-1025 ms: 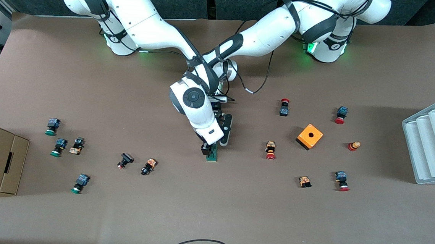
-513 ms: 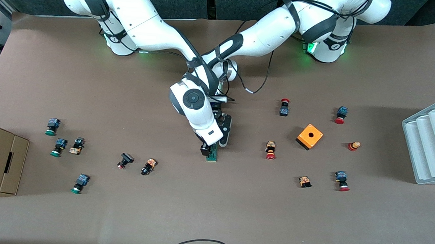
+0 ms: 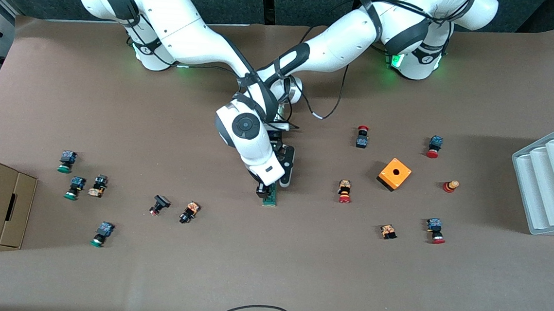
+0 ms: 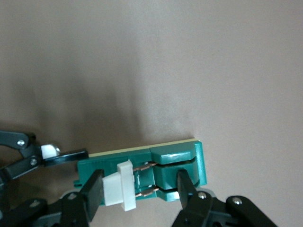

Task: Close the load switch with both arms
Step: 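Push the white lever along the switch with the right gripper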

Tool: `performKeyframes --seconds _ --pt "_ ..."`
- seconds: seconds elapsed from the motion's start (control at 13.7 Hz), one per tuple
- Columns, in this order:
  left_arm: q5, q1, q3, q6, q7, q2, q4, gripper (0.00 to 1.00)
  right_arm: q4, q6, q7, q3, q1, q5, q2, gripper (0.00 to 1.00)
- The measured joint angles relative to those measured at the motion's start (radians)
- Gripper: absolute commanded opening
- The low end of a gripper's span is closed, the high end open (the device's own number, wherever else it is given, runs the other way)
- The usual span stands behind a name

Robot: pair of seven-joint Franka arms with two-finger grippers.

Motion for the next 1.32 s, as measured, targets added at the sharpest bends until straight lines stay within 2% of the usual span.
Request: performKeyframes --seconds 0.51,1.32 --pt "0.000 0.000 0.000 0.000 0.000 0.000 0.000 0.33 0.000 -0.003 -0.007 0.000 0.000 0.000 -0.002 0.64" --pt "0.001 0.000 0.001 0.000 0.000 0.000 0.000 0.33 0.001 -0.009 -0.042 0.000 0.000 0.000 -0.006 0.63"
